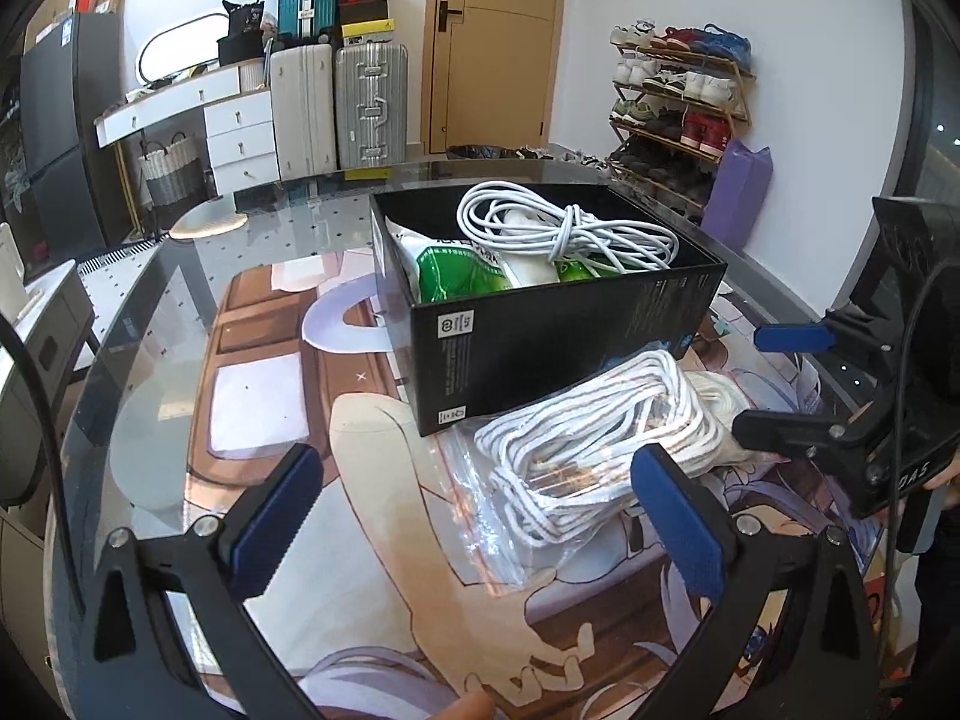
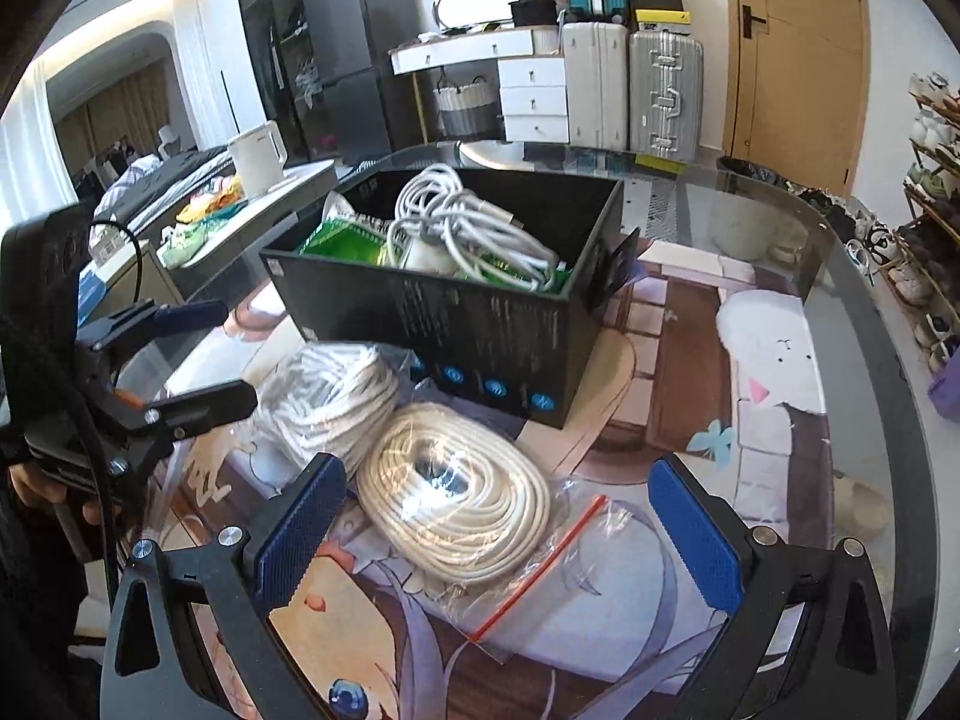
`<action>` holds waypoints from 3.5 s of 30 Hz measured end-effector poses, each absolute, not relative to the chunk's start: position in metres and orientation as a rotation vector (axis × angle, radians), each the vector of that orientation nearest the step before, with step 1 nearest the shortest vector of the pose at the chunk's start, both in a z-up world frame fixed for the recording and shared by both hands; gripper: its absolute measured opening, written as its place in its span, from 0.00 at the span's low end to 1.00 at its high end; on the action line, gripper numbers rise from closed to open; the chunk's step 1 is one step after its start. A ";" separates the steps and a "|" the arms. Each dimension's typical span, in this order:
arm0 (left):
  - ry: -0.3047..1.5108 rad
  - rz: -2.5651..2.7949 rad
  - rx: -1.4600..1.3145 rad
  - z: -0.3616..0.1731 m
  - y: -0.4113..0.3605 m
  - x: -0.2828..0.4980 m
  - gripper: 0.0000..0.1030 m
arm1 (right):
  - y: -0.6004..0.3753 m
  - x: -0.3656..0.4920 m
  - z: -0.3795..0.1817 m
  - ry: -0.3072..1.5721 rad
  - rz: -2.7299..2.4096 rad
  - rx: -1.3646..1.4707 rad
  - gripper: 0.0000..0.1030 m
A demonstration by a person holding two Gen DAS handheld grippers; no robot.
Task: Organize soft objects
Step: 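Reach down and grasp the bagged white rope coil with the right tool, then grasp the bagged white cable bundle with the left tool while the right lifts the rope coil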
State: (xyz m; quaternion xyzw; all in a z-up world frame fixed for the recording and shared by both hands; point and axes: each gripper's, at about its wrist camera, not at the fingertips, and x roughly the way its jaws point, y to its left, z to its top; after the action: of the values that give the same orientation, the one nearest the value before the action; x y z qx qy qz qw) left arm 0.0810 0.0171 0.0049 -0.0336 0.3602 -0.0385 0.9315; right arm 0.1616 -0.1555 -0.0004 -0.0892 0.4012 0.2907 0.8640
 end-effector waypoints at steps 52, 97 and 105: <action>0.764 -0.125 -0.059 0.000 0.008 0.080 1.00 | -0.124 0.172 -0.028 0.917 0.545 -0.252 0.99; 0.807 -0.117 -0.036 -0.001 0.006 0.083 1.00 | -0.154 0.147 0.004 0.843 0.632 -0.218 0.47; 0.849 -0.109 -0.010 -0.002 0.001 0.090 1.00 | -0.165 0.147 0.012 0.830 0.623 -0.204 0.47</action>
State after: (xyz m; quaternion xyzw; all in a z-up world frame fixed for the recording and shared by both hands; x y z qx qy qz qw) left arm 0.0897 0.0010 -0.0015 -0.0046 0.4118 -0.0528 0.9097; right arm 0.1471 -0.1645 0.0118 -0.0972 0.3958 0.2972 0.8634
